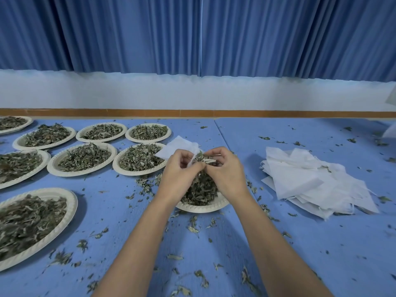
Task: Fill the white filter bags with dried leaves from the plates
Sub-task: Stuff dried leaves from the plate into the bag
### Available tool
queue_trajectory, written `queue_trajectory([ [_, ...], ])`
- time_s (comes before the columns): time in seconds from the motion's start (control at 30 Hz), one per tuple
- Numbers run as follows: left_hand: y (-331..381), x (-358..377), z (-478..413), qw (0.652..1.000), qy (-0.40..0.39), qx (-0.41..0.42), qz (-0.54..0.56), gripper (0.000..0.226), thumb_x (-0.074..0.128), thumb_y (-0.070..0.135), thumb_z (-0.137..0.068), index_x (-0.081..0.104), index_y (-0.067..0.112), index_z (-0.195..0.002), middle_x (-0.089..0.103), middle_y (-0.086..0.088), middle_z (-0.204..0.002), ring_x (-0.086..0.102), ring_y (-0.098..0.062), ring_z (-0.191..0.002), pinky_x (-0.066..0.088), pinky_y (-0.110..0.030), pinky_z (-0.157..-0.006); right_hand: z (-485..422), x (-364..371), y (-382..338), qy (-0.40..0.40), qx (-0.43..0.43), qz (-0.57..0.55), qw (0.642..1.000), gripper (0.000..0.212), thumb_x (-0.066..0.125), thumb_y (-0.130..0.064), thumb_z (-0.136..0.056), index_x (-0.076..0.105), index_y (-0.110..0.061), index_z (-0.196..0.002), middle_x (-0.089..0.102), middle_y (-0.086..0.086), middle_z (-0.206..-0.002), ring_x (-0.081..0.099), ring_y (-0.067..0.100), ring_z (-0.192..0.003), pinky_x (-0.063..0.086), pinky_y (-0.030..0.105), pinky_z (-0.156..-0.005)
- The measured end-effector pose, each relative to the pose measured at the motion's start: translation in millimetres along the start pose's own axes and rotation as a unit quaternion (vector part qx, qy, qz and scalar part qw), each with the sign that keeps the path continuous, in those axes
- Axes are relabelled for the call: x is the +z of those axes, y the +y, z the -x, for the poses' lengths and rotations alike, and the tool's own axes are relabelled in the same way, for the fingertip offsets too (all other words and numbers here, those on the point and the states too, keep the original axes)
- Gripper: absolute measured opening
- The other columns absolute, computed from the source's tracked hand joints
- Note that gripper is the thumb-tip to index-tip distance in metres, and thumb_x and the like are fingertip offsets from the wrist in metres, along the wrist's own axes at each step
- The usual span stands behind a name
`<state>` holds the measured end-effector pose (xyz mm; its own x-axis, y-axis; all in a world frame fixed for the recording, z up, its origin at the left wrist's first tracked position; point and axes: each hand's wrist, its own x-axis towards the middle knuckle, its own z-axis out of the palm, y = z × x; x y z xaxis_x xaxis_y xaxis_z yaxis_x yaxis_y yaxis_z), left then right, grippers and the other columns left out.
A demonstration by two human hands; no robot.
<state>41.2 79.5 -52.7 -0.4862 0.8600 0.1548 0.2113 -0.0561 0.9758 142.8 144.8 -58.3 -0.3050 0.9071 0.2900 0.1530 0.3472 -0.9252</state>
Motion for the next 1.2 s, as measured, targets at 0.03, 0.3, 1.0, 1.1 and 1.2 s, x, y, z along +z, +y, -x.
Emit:
queue_trajectory([
  [0.03,-0.8,0.8,-0.5,1.000,0.010,-0.008,0.012,0.021,0.069,0.032,-0.080,0.051,0.024,-0.088,0.051,0.007,-0.083,0.052,-0.006,-0.075,0.041,-0.021,-0.066,0.4,0.7,0.0,-0.003,-0.016,0.015,1.000,0.018,0.071,-0.012,-0.076,0.061,-0.023,-0.087,0.068,-0.010,-0.090,0.062,0.005,-0.088,0.050,0.020,-0.073],
  [0.3,-7.7,5.3,-4.7,0.994,0.083,-0.043,0.049,0.034,0.078,0.020,-0.073,0.045,0.020,-0.081,0.047,-0.001,-0.076,0.046,-0.015,-0.066,0.039,-0.031,-0.061,5.2,10.8,1.8,-0.064,-0.118,0.123,0.983,0.038,0.060,-0.002,-0.071,0.052,-0.032,-0.092,0.054,-0.017,-0.103,0.051,0.000,-0.094,0.045,0.019,-0.067],
  [1.0,-10.9,3.2,-2.9,0.981,0.078,0.140,-0.113,0.018,0.068,0.007,-0.080,0.062,0.023,-0.083,0.063,0.010,-0.082,0.051,0.010,-0.073,0.037,-0.004,-0.063,-3.1,-10.2,-0.4,-0.089,-0.010,-0.015,0.996,0.023,0.057,-0.012,-0.091,0.060,-0.015,-0.114,0.061,-0.015,-0.105,0.066,0.008,-0.088,0.057,0.021,-0.066],
  [1.1,-9.5,3.3,-2.5,0.984,0.079,0.131,-0.092,0.021,0.068,0.005,-0.080,0.061,0.025,-0.079,0.062,0.014,-0.077,0.049,0.013,-0.068,0.037,-0.004,-0.062,-0.2,-7.4,-0.2,-0.032,-0.059,0.055,0.996,0.018,0.059,-0.012,-0.091,0.068,-0.015,-0.106,0.068,-0.010,-0.094,0.067,0.009,-0.083,0.058,0.025,-0.069],
  [1.2,-8.3,6.9,-4.1,0.981,0.120,0.126,-0.082,0.019,0.068,0.002,-0.078,0.063,0.020,-0.080,0.061,0.015,-0.076,0.050,0.014,-0.067,0.037,-0.003,-0.062,0.9,-3.6,2.0,0.008,-0.127,0.174,0.976,0.015,0.058,-0.014,-0.091,0.070,-0.013,-0.099,0.071,-0.001,-0.093,0.064,0.013,-0.084,0.051,0.029,-0.076],
])
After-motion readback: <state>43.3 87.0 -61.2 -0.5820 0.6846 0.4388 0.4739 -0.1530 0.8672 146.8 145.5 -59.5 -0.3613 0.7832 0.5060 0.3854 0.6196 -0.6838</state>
